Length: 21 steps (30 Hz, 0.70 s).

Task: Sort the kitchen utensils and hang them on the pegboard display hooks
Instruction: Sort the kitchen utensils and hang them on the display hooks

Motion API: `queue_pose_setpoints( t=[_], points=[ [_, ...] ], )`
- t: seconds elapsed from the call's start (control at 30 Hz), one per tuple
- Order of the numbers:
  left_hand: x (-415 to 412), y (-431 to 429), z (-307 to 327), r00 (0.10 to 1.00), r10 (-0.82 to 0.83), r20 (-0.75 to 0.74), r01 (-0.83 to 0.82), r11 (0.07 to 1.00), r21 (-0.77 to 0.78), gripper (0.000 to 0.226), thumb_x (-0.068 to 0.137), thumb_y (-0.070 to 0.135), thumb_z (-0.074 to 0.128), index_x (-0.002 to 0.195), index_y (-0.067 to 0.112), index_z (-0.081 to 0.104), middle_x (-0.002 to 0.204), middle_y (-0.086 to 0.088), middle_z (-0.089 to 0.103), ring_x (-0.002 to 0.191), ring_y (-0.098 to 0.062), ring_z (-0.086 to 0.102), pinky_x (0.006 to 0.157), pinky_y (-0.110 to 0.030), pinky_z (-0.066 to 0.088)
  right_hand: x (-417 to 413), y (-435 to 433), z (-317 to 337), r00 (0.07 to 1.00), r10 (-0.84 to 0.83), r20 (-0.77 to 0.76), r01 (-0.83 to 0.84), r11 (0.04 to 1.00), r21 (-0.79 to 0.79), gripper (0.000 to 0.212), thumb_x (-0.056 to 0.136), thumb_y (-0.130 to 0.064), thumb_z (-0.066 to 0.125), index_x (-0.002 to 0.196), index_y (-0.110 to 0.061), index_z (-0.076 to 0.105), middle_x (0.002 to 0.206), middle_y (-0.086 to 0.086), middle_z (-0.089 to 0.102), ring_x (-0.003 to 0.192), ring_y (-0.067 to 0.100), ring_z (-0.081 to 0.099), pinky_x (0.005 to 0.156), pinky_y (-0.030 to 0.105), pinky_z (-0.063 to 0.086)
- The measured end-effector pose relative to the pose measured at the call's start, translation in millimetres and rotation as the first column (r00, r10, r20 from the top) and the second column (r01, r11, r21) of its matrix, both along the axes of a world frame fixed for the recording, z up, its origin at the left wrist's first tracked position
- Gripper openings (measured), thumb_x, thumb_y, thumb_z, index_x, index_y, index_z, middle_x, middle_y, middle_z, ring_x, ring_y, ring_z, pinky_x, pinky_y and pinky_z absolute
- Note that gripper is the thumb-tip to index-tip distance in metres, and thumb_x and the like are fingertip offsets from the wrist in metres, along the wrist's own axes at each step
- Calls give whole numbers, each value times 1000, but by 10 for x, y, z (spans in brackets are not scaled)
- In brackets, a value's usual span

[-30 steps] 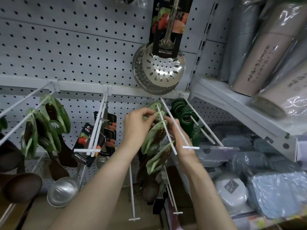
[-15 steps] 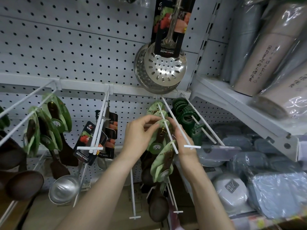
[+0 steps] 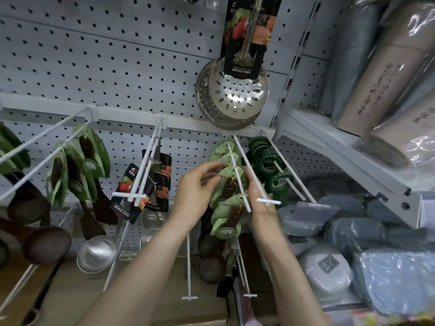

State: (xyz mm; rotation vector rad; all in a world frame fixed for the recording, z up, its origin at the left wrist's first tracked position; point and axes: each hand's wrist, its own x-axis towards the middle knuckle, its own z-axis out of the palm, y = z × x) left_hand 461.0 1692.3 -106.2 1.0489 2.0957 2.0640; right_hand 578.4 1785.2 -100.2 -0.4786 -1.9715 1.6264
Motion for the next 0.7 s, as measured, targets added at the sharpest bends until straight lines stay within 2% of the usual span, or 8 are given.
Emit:
queue_pose_setpoints(
  t=[0.1, 0.23, 0.37, 0.43, 0.53, 0.6, 0.63, 0.7],
  points=[
    [15, -52, -87, 998, 59, 10, -59, 998, -21, 36, 90, 4, 61, 117, 28, 65, 112, 13, 67, 102, 4, 62, 91, -16, 49, 33, -11, -32, 1000, 14, 16, -14, 1000, -12, 47, 85, -72, 34, 130, -64, 46, 135, -15, 59, 126, 7, 55, 108, 45, 45],
    [95, -163, -189, 994, 103, 29, -102, 994, -34, 35, 91, 7, 60, 120, 25, 64, 115, 11, 66, 103, 4, 61, 89, -13, 47, 63, -14, -147, 999, -50, -16, 50, 999, 12, 43, 97, -62, 27, 135, -55, 45, 125, -23, 61, 115, -10, 56, 102, 23, 46],
    [192, -309, -303, 993, 120, 16, -119, 991, -68, 32, 92, 9, 59, 120, 24, 64, 114, 12, 65, 102, 5, 60, 88, -11, 46, 63, -54, -380, 995, -99, 10, 99, 995, -32, 72, 77, -88, 26, 140, -56, 38, 147, -13, 49, 135, 10, 46, 114, 46, 36],
    [230, -383, -372, 991, 132, -2, -131, 987, -90, 30, 92, 10, 59, 118, 24, 65, 113, 13, 65, 101, 6, 59, 85, -7, 45, 61, -78, -504, 987, -158, 35, 160, 986, -55, 84, 73, -89, 27, 145, -46, 39, 150, -9, 46, 137, 13, 44, 115, 47, 35],
    [279, -488, -453, 991, 132, -11, -132, 983, -127, 28, 92, 11, 60, 116, 25, 67, 110, 14, 65, 99, 7, 60, 84, -8, 46, 97, -134, -643, 972, -221, 83, 226, 973, -54, 79, 82, -81, 32, 145, -34, 44, 146, -6, 51, 133, 13, 47, 114, 42, 36],
    [312, -580, -489, 992, 125, -22, -126, 984, -129, 27, 91, 11, 61, 113, 25, 68, 108, 14, 65, 97, 5, 60, 85, -12, 48, 134, -183, -722, 962, -256, 97, 263, 963, -59, 61, 96, -63, 37, 144, -27, 47, 146, -5, 50, 132, 12, 46, 113, 32, 32],
    [324, -636, -498, 992, 120, -30, -123, 984, -128, 25, 91, 11, 61, 112, 25, 68, 107, 13, 65, 96, 5, 61, 85, -12, 49, 147, -216, -748, 955, -276, 109, 284, 957, -59, 54, 100, -52, 37, 145, -23, 47, 147, -3, 49, 133, 13, 45, 112, 30, 31],
    [314, -768, -508, 994, 102, -30, -106, 985, -136, 25, 91, 10, 62, 108, 27, 69, 105, 15, 65, 94, 5, 61, 83, -12, 49, 156, -298, -820, 938, -314, 144, 325, 944, -56, 48, 103, -43, 39, 144, -20, 47, 146, -1, 49, 133, 15, 44, 111, 30, 32]
  ],
)
